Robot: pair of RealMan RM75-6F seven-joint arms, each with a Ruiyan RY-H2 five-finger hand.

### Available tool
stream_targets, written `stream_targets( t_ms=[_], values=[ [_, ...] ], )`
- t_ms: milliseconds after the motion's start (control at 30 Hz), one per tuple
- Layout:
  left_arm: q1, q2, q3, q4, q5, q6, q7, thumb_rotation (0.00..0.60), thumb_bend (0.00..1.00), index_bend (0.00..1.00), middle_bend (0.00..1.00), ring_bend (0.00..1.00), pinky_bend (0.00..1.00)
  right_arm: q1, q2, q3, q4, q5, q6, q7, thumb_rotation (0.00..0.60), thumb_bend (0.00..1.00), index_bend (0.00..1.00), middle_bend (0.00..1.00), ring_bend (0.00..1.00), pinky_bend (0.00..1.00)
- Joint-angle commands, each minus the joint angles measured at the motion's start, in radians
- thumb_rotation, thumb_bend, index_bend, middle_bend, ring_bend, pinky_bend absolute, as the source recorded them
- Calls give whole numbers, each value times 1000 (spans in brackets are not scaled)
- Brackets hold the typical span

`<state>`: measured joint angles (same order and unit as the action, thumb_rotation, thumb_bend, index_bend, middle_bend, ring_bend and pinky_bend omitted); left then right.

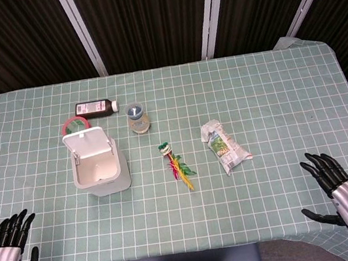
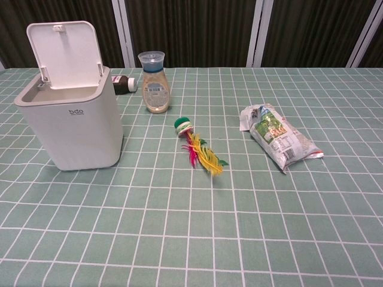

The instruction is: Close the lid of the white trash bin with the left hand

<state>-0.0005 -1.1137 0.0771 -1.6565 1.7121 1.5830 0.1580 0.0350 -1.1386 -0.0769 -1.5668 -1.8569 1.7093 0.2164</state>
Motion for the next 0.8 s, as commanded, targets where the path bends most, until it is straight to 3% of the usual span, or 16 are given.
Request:
stream_targets(
  t_ms=[33,200,267,333,400,467,500,533,633,800],
  values=[
    [-10,-10,-7,1,-6,-13,1,600,528,33,0,0,95,-10,8,2,8,8,16,12,600,210,0,0,0,0],
    [-28,-43,-42,19,10,17,-38,600,528,30,0,0,129,-20,20,-2,14,9,31,29,600,210,0,0,0,0],
    [-50,-50,-78,19,11,32,-68,600,527,29,0,0,189,-22,20,-2,16,8,35,30,600,210,0,0,0,0],
    [-89,-55,-143,5,-3,48,-110,600,527,30,46,66,336,-22,20,-2,18,7,34,30,600,210,0,0,0,0],
    [-136,-63,-218,-19,-36,48,-149,600,527,47,190,221,577,-20,18,0,17,8,31,31,600,211,0,0,0,0],
    [-183,-68,-279,-40,-80,23,-175,600,532,79,455,483,884,-19,16,1,17,7,30,27,600,210,0,0,0,0],
    [-217,-71,-320,-56,-121,-6,-191,600,535,88,554,568,941,-18,14,2,17,7,28,22,600,210,0,0,0,0],
    [-243,-78,-352,-66,-160,-31,-196,600,545,109,724,712,992,-18,13,4,18,8,27,17,600,210,0,0,0,0],
    [-343,-91,-433,-76,-300,-170,-183,600,571,174,965,937,1000,-16,7,11,15,18,20,2,600,210,0,0,0,0],
    [-493,-61,-507,-95,-587,-439,-49,600,624,219,1000,1000,1000,-14,3,19,11,27,12,-23,600,210,0,0,0,0]
  ],
)
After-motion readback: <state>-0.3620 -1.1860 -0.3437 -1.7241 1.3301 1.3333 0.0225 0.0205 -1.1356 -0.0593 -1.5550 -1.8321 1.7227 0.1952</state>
